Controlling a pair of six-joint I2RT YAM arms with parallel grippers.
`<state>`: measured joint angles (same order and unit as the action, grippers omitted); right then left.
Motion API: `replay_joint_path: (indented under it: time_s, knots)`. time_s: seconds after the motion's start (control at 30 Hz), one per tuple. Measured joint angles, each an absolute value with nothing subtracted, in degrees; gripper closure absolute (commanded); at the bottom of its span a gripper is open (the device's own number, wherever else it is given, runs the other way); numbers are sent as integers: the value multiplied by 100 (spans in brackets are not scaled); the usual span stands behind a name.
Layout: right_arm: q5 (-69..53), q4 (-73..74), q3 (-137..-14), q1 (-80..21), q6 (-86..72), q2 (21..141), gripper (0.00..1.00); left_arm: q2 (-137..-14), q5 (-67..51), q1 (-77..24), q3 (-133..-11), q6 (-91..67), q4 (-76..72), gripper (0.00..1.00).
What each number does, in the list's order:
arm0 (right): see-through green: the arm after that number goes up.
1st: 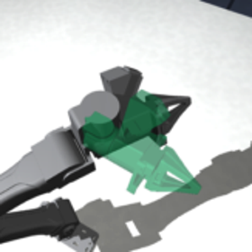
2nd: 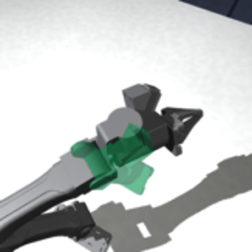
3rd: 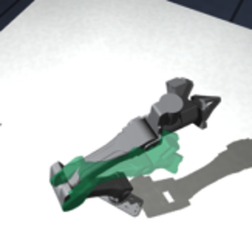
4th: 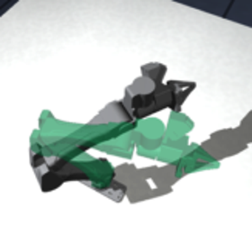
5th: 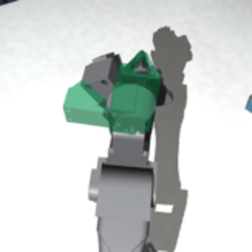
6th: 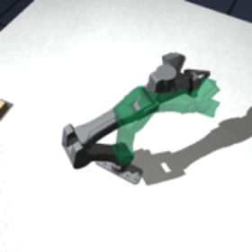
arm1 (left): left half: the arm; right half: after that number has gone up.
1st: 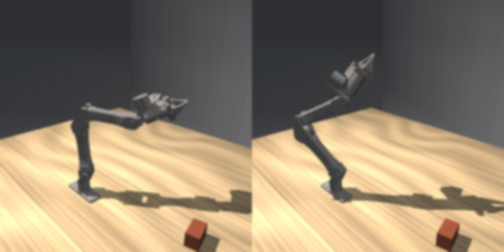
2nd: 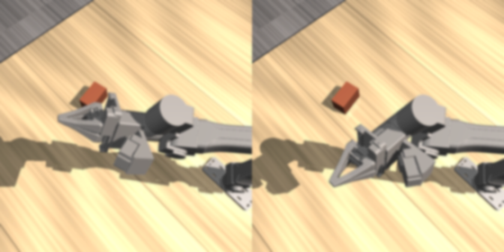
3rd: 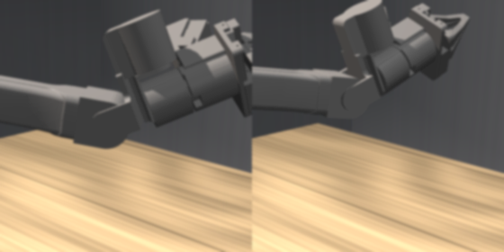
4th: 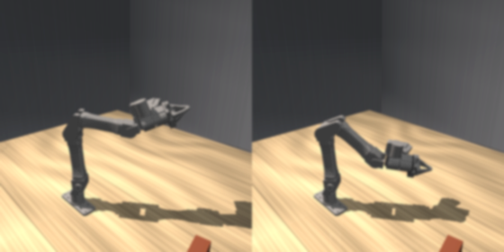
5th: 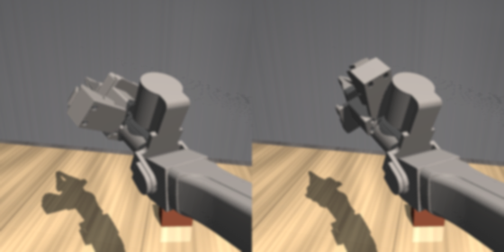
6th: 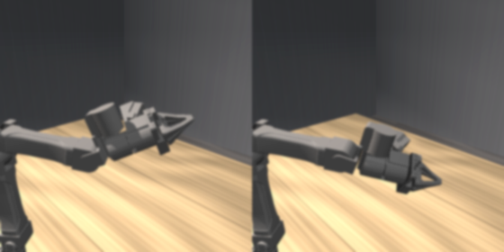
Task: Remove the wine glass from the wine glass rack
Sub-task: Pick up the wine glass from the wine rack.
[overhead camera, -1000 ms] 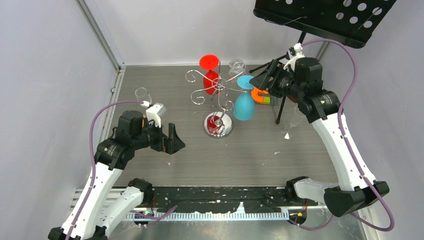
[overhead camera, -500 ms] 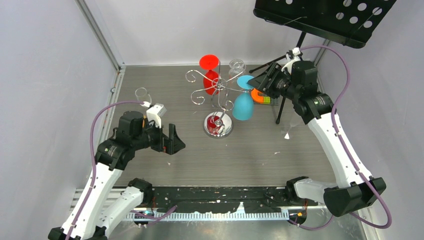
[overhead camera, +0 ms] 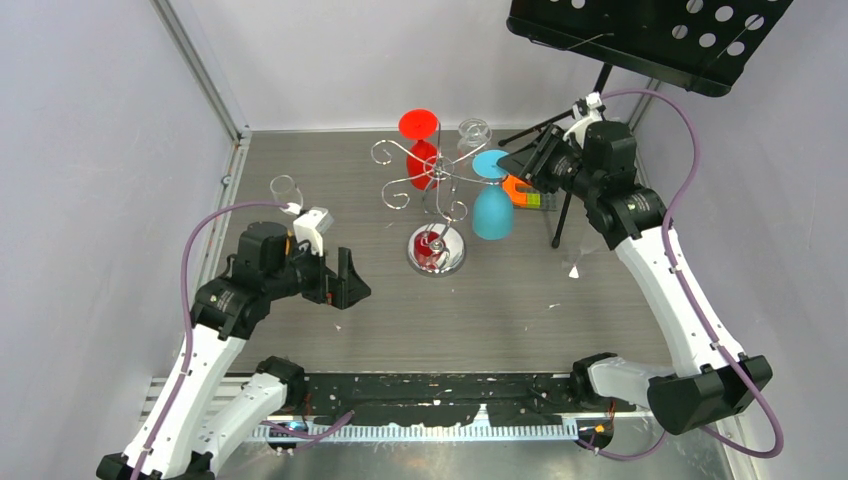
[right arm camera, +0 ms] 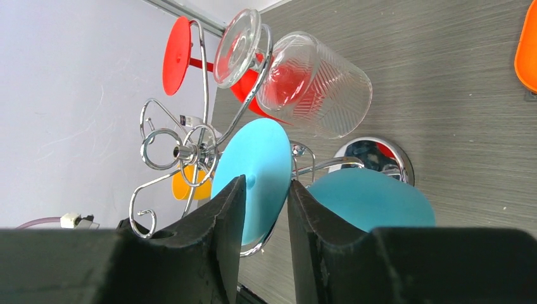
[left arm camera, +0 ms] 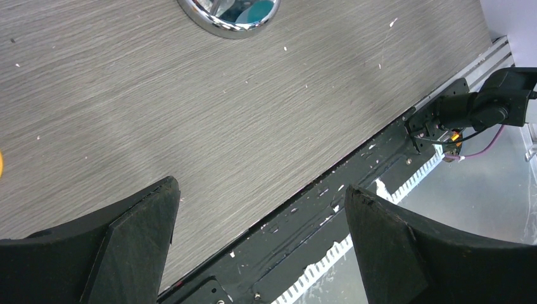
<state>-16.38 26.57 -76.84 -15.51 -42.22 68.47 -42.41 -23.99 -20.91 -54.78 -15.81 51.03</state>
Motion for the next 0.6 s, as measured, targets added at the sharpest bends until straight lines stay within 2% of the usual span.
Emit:
replay_joint_path:
  time_s: [0.3, 0.6]
  knots:
    - [-1638, 2512, -7682, -1551, -4152, 6700, 69, -4241, -2399, -2091, -5413, -1581, 5100, 0]
    - [-1684, 2346, -7579, -1551, -4185, 6630, 70, -4195, -2394, -2095, -5380, -1584, 5100, 1]
